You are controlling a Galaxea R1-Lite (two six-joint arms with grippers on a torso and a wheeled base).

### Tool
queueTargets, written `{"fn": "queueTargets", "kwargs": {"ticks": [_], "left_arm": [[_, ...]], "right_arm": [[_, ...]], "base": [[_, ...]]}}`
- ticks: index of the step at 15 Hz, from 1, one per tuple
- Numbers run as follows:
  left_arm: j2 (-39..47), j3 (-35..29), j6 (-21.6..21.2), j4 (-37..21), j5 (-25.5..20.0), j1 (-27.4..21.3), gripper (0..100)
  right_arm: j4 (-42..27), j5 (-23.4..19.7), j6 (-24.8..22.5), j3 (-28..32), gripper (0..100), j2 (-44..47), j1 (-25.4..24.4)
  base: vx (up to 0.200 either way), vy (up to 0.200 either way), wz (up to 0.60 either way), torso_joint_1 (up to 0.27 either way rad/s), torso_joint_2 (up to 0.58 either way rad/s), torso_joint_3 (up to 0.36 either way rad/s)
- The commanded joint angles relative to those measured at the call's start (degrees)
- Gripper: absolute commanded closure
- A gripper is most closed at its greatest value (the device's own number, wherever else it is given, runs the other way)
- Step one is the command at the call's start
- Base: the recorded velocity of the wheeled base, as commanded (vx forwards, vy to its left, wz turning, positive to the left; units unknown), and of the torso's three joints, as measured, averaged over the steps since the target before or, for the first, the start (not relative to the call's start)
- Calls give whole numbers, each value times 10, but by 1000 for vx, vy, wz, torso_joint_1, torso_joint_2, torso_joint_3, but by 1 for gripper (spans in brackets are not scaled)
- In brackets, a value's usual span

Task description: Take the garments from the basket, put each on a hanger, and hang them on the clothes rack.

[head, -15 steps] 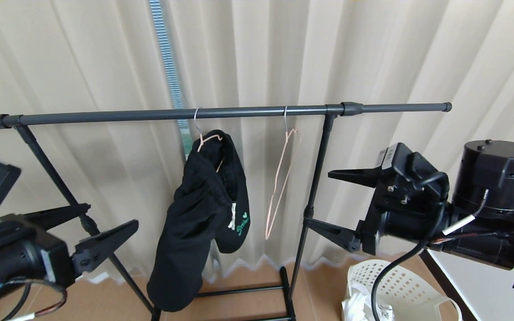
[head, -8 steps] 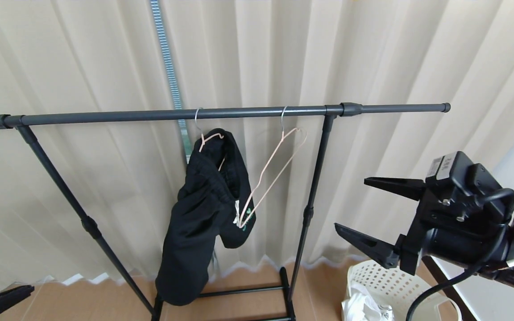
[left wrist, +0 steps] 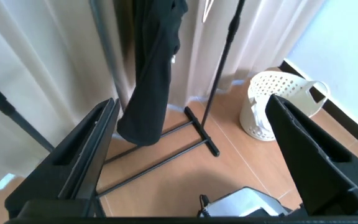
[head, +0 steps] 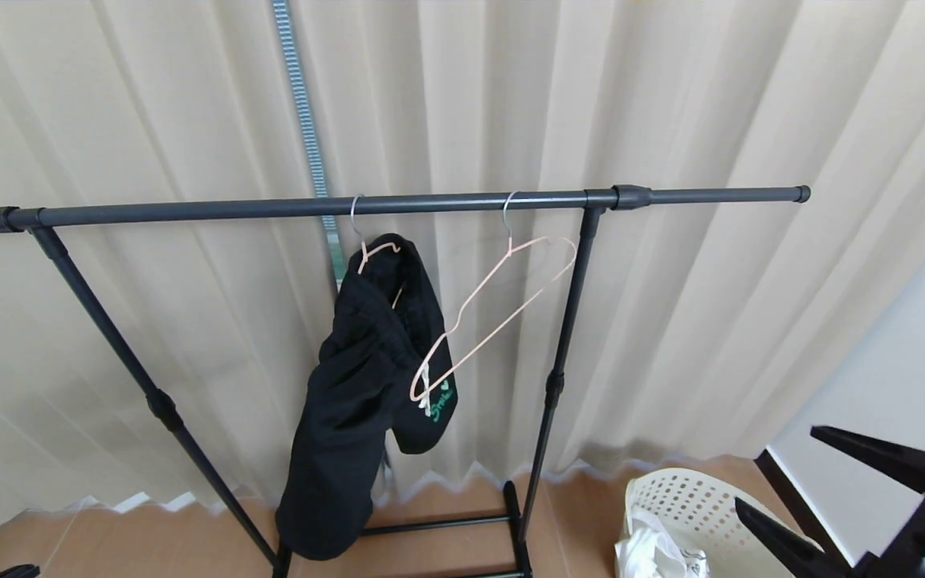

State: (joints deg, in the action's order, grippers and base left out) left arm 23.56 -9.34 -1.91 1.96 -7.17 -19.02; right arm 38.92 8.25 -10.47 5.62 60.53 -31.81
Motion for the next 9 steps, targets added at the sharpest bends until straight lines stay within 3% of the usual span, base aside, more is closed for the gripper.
{"fn": "queueTargets", "kwargs": {"ticks": [1, 3, 4, 5, 7, 9], "left_arm": [[-4, 13, 1, 1, 0, -17, 0], [-12, 25, 1, 1, 0, -17, 0], [-12, 25, 1, 1, 0, -17, 0], [-25, 42, 1, 1, 0, -17, 0], [-36, 63, 1, 1, 0, -17, 0], [-40, 84, 1, 1, 0, -17, 0]], "right_arm": [[-18, 11, 19, -56, 0, -74, 21], [-119, 10, 38, -56, 0, -151, 27], [-119, 10, 38, -56, 0, -151, 27], [-242, 8, 39, -56, 0, -233, 27], [-349, 5, 39, -56, 0, -325, 27], [-387, 2, 64, -54, 0, -384, 29]], "base": [[0, 0, 0, 0, 0, 0], [0, 0, 0, 0, 0, 0], [0, 0, 0, 0, 0, 0], [0, 0, 0, 0, 0, 0], [0, 0, 0, 0, 0, 0], [0, 0, 0, 0, 0, 0]]}}
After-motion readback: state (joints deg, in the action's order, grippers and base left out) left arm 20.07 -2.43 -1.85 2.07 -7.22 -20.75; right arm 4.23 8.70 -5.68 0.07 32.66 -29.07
